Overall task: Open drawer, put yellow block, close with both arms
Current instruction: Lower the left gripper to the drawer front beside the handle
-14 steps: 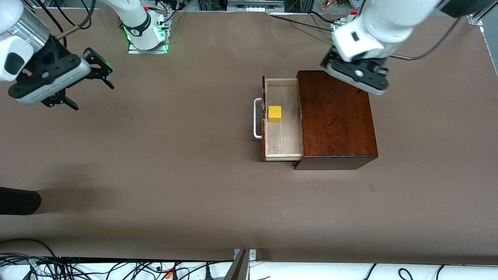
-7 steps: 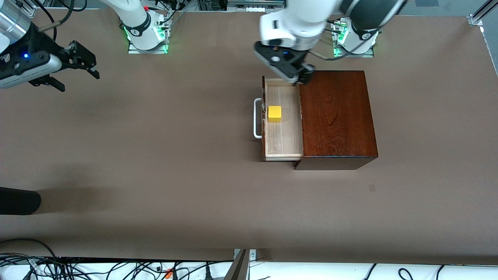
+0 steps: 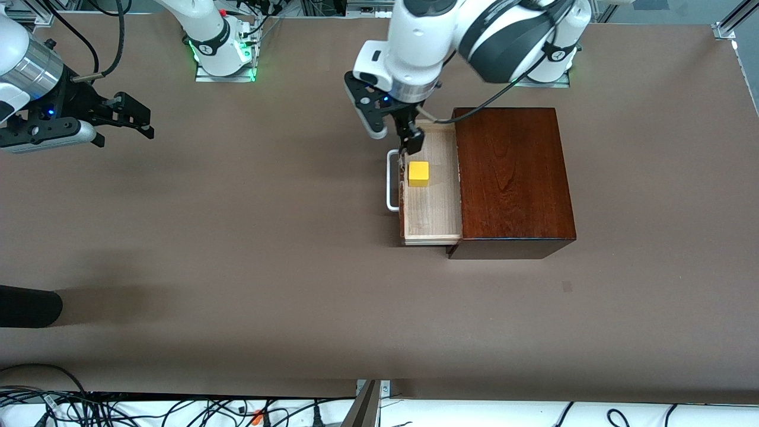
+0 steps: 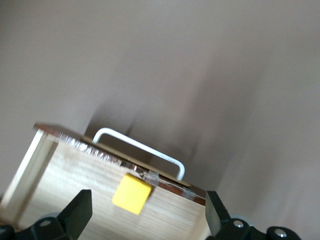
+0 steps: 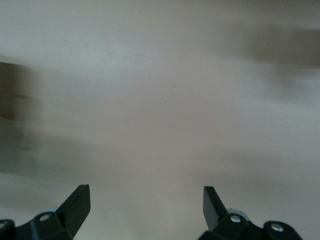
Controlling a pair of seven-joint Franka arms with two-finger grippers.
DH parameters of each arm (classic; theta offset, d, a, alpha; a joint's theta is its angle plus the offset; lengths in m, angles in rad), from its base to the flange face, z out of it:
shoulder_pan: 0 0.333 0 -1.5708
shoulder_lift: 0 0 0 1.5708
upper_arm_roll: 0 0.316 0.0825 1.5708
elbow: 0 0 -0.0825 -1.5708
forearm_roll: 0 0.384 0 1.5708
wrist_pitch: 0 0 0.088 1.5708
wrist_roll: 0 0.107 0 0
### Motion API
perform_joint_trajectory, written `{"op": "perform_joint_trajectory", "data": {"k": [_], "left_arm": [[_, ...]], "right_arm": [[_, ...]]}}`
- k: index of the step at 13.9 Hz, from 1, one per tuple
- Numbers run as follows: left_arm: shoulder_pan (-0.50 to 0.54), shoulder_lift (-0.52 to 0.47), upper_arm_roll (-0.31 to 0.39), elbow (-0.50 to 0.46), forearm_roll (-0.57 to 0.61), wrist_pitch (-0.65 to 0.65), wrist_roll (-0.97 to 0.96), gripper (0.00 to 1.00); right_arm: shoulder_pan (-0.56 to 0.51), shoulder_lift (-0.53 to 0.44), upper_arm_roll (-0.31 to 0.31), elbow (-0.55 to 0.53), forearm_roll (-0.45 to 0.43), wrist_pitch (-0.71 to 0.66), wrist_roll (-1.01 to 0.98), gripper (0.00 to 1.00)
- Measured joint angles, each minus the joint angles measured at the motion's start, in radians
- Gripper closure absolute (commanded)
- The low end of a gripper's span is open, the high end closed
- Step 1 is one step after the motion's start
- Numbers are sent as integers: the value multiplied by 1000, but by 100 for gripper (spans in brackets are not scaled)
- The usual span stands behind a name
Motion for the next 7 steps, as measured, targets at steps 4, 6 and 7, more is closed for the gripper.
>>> {"op": "perform_joint_trajectory", "data": {"k": [4, 6, 7], "left_arm": [[-52, 117, 1, 8, 109, 73, 166, 0], [-80, 171, 1, 22, 161, 96, 196, 0], [-92, 195, 2, 32, 194, 102, 200, 0]], "right_arm": [[-2, -3, 20, 3, -34, 6, 3, 0], [-2, -3, 22, 5, -45, 9, 3, 0], [-2, -4, 22, 11, -49, 11, 3, 0]]}}
